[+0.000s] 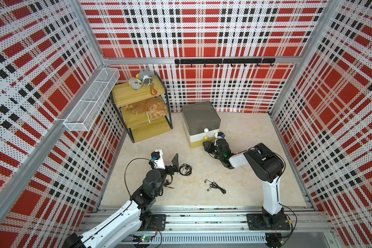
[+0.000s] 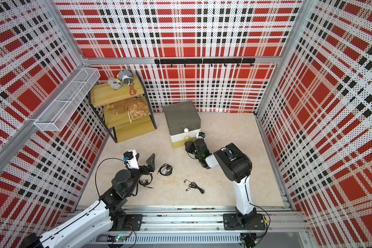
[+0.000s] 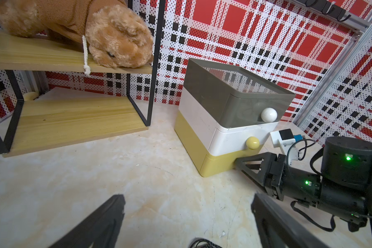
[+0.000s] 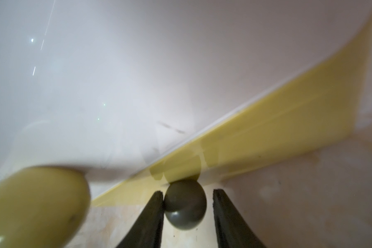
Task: Place the wired earphones into the drawer by color
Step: Open the drawer in the storage box.
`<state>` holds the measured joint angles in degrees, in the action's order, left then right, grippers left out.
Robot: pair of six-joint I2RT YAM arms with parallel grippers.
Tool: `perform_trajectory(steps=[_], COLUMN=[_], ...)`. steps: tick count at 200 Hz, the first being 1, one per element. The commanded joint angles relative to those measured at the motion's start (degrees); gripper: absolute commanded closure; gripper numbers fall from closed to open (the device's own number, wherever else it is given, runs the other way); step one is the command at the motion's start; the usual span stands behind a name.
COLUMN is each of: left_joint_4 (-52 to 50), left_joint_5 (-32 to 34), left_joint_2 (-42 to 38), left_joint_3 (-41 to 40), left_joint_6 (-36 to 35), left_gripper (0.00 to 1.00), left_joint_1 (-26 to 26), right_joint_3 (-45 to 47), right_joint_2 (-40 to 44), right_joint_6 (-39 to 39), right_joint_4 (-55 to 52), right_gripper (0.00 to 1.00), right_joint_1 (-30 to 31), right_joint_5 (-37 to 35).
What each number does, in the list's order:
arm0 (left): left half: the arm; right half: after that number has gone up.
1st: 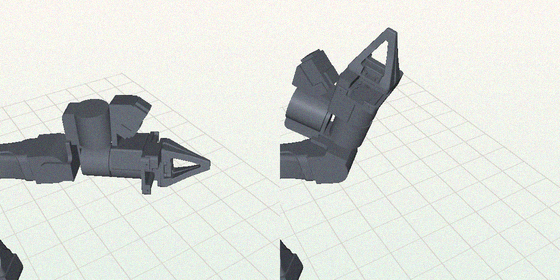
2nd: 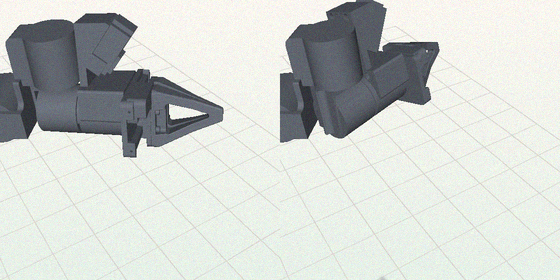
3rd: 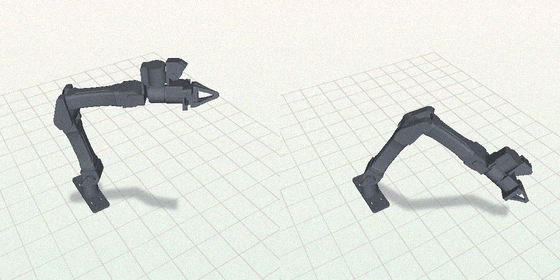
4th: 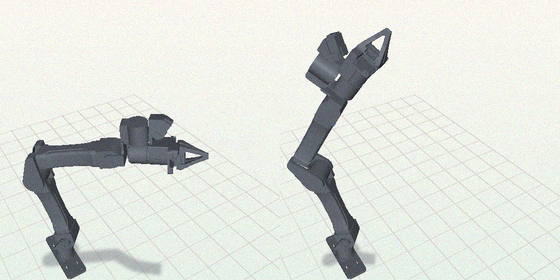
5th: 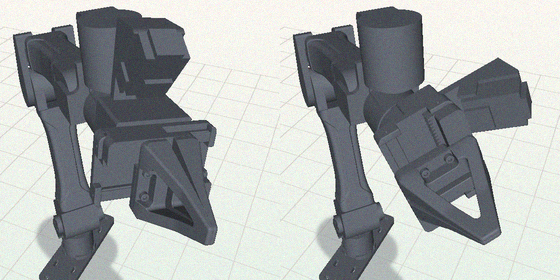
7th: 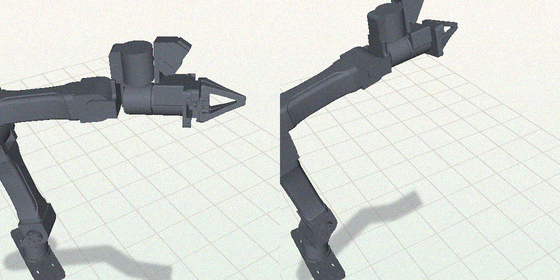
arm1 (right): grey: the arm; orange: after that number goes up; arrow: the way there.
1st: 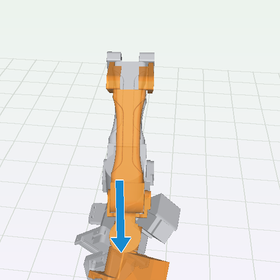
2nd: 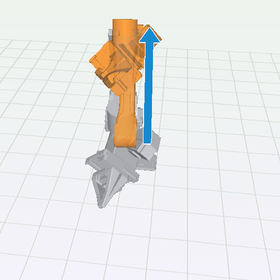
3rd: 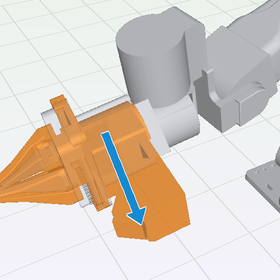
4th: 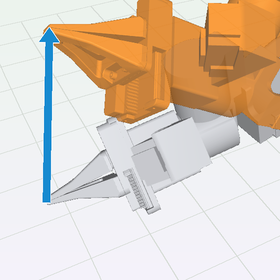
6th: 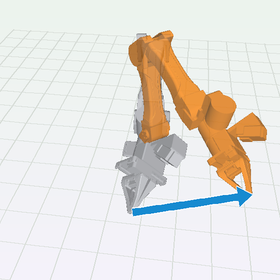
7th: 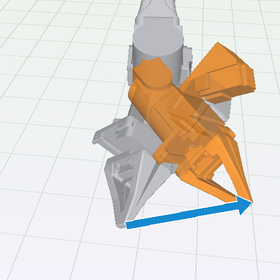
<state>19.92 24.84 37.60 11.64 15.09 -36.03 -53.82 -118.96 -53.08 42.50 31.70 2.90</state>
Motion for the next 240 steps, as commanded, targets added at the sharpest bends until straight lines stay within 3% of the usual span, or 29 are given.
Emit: perform_trajectory(steps=[1,55,240], left_joint_4=[0.6,0.5,0.3], left_joint_5=[-0.1,-0.1,0.1], left_joint_2=[-0.4,-0.2,-1.1], left_joint_3=[-0.7,-0.7,-0.7], left_joint_6=[-0.5,-0.5,-0.6], left_gripper=[0.01,0.01,0.01], left_joint_1=[0.4,0.4,0.4], right_joint_3=[-0.8,0.5,15.8], right_joint_2=[-1.6,-0.3,13.7], right_joint_6=[-0.5,-0.6,-0.4], right_joint_4=[0.8,0.9,0.8], right_gripper=[0.60,0.65,0.66], right_joint_1=[-0.5,-0.5,4.1], right_joint_5=[-0.8,-1.1,-5.3])
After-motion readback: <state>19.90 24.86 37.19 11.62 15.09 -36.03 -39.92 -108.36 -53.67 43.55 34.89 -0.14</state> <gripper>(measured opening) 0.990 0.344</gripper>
